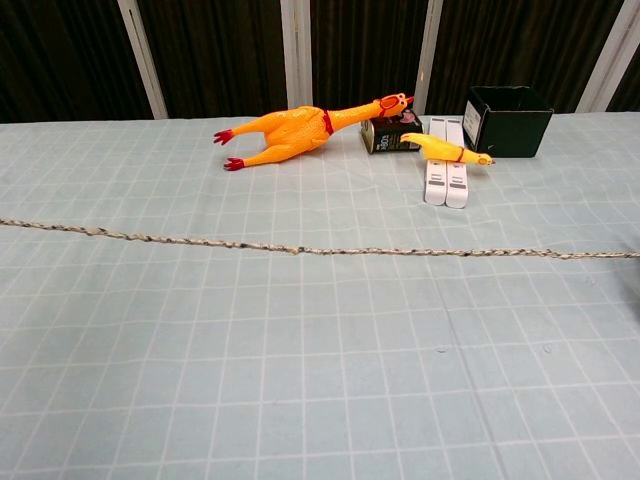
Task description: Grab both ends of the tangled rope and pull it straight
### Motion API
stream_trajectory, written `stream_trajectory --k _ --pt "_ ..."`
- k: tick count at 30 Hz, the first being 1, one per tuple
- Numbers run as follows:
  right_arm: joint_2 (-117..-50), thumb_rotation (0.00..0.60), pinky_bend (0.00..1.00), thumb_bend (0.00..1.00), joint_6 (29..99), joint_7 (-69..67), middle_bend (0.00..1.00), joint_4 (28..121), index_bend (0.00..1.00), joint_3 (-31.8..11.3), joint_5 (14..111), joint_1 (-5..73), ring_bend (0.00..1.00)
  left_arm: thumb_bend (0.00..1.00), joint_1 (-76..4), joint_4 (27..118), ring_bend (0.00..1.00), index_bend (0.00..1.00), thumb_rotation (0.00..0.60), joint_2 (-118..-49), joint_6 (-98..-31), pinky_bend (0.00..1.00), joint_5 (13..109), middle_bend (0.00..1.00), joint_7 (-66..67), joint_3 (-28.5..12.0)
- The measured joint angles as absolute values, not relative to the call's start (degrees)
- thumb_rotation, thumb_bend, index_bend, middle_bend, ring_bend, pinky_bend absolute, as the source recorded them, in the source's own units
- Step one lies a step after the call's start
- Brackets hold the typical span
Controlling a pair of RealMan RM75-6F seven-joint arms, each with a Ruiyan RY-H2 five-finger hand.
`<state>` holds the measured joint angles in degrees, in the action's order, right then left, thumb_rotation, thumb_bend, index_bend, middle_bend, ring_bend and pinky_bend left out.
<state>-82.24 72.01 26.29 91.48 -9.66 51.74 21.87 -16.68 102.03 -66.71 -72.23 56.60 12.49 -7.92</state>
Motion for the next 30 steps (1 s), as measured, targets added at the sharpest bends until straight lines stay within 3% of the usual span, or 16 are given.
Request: stream_trajectory --k 30 --pt "-85.28 0.6 0.0 0.46 69.85 26.02 0.23 86.55 0.62 -8.6 51.92 21.22 0.0 0.64 -17.42 94.09 0.03 0.61 0.6 -73.17 -70.37 0.01 54.46 0.19 19.59 -5.7"
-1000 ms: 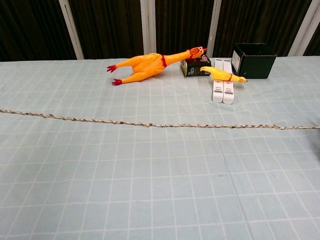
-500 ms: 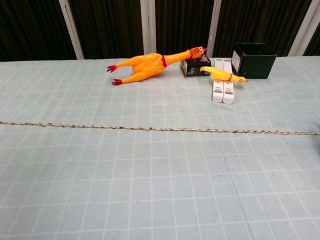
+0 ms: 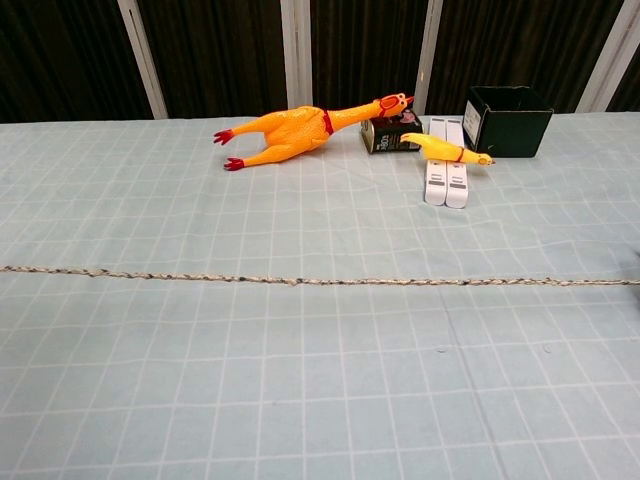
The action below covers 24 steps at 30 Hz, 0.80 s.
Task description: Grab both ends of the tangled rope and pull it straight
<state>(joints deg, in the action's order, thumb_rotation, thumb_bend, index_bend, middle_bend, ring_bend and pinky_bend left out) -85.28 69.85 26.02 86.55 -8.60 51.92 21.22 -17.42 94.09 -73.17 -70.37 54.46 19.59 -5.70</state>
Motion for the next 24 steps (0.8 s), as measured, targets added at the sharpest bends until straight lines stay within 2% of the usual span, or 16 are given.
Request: stream_trajectory --k 7,15,24 --pt "-85.15 0.6 0.0 0.46 69.42 27.11 0.2 86.88 0.41 -8.25 52.15 21.31 0.0 0.43 -17.36 93.96 0.03 0.48 0.6 -73.36 -70.22 0.01 54.34 0.15 21.26 -5.06" --pt "-84.51 0.6 0.0 0.46 69.34 28.87 0.05 88.25 0.02 -8.12 51.29 21.36 0.0 0.32 -17.21 94.64 0.02 0.4 0.6 -72.23 -70.04 0.0 54.32 0.13 21.15 -5.26" --pt "-81.28 0.6 0.0 0.44 70.66 27.79 0.0 92.98 0.0 -8.52 52.87 20.71 0.0 0.2 -16.1 98.81 0.0 0.3 0.6 -69.07 -71.23 0.0 56.66 0.09 15.91 -6.42"
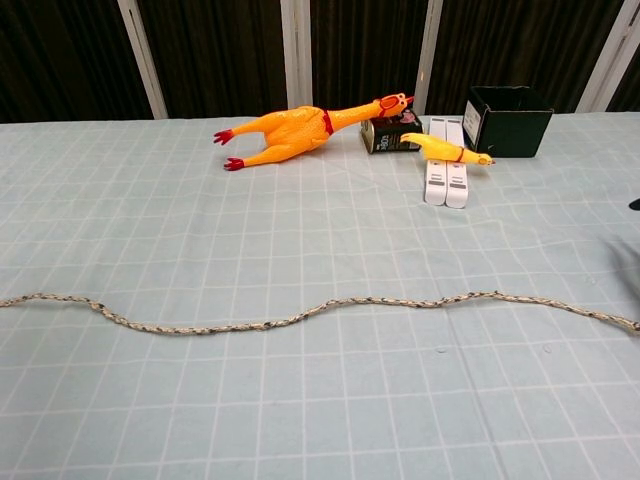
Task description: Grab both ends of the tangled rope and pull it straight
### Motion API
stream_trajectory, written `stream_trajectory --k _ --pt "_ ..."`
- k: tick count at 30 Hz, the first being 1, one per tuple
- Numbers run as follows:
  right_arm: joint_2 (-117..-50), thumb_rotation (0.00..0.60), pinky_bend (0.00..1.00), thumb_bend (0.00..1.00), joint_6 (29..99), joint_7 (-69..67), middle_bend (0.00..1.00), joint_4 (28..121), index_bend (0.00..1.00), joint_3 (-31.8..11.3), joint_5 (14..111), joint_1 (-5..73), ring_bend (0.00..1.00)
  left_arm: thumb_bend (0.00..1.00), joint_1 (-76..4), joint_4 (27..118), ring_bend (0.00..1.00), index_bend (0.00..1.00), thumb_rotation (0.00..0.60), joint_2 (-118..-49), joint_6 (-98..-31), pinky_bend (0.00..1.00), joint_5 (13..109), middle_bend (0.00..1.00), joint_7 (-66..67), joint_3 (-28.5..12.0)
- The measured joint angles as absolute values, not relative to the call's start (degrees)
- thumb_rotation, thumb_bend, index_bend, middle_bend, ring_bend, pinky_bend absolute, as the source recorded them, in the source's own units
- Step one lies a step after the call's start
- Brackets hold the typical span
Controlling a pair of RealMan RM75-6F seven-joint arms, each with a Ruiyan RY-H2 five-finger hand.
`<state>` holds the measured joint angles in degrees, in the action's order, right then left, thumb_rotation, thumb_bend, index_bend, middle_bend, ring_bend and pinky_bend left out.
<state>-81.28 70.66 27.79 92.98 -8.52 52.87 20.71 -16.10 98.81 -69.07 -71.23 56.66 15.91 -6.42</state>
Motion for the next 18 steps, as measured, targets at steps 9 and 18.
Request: stream_trajectory --k 9,18 --pt "-73.44 0.6 0.0 0.36 72.15 17.15 0.0 101.82 0.0 -6.12 62.69 16.94 0.0 0.16 -12.37 104.86 0.0 0.11 0.6 -63.76 -75.55 0.0 70.69 0.03 9.38 -3.4" --pt "-67.61 0.6 0.0 0.36 81.84 9.08 0.0 101.71 0.0 0.91 84.25 10.2 0.0 0.16 -5.42 104.59 0.0 0.1 0.6 -60.51 -85.22 0.0 92.03 0.0 4.06 5.22"
